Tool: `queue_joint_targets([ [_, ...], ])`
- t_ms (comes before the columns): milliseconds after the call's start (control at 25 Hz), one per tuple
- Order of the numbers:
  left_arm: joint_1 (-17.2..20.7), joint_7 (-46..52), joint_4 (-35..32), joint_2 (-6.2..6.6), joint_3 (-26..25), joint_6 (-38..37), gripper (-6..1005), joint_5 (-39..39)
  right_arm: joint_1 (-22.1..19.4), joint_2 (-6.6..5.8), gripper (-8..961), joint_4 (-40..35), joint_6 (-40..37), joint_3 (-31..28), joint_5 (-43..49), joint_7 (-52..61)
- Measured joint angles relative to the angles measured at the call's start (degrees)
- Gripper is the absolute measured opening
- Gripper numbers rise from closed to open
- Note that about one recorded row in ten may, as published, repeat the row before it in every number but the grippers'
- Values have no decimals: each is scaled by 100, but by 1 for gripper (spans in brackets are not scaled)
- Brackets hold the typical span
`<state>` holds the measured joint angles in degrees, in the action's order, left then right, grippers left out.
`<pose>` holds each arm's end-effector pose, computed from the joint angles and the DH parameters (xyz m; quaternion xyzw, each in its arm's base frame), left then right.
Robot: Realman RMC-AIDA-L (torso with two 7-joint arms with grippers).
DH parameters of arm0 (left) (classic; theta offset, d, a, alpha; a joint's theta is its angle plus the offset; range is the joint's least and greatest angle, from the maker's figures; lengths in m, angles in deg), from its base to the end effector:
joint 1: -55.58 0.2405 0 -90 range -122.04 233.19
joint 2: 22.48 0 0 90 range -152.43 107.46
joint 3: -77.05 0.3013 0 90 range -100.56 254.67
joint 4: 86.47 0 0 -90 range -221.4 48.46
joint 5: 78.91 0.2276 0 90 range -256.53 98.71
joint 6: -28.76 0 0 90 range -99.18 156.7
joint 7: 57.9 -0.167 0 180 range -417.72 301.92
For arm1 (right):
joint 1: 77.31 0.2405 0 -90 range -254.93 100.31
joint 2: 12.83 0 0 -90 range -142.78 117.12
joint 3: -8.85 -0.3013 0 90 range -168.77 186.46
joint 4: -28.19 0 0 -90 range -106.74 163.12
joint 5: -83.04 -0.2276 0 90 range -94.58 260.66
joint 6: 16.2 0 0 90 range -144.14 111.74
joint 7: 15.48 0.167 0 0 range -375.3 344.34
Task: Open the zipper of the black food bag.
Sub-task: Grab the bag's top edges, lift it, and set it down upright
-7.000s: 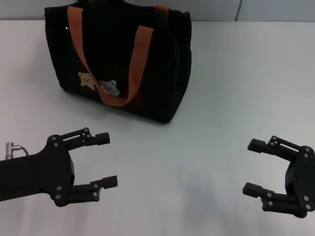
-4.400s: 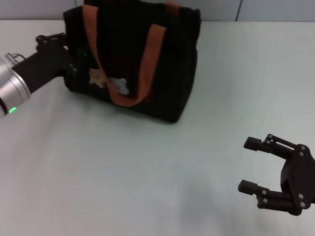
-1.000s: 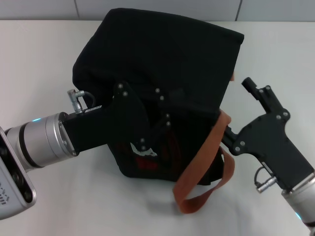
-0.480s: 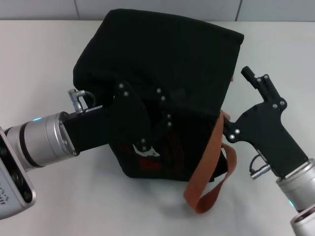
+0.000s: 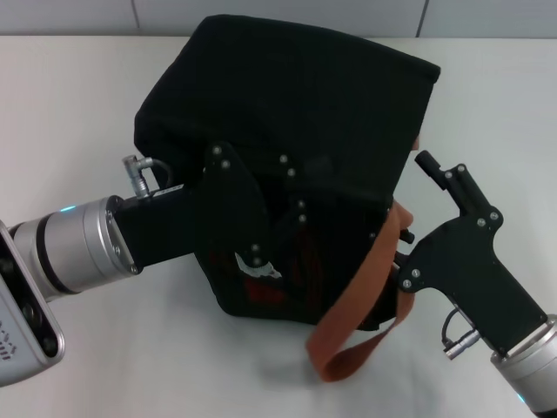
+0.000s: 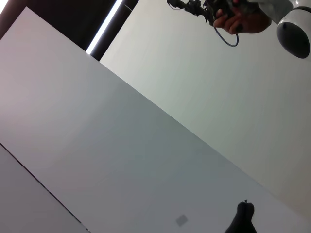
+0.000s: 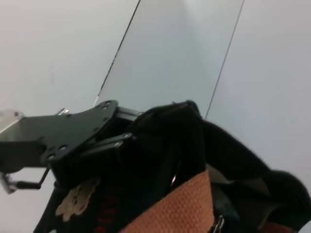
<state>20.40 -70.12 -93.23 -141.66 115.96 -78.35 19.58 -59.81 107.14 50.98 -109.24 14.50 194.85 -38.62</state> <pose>-0.2333 0.3129 -0.0824 -0.7885 0.3601 -0.4047 0.2913 0.2791 0.2349 -0.1343 -0.7925 -0.0440 0.3660 0.4858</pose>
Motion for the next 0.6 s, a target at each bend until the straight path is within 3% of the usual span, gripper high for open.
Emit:
queue_joint_targets([
  [600, -3, 0, 0, 0, 4, -56, 92, -4, 321, 0, 807, 30, 443, -277, 42, -121],
])
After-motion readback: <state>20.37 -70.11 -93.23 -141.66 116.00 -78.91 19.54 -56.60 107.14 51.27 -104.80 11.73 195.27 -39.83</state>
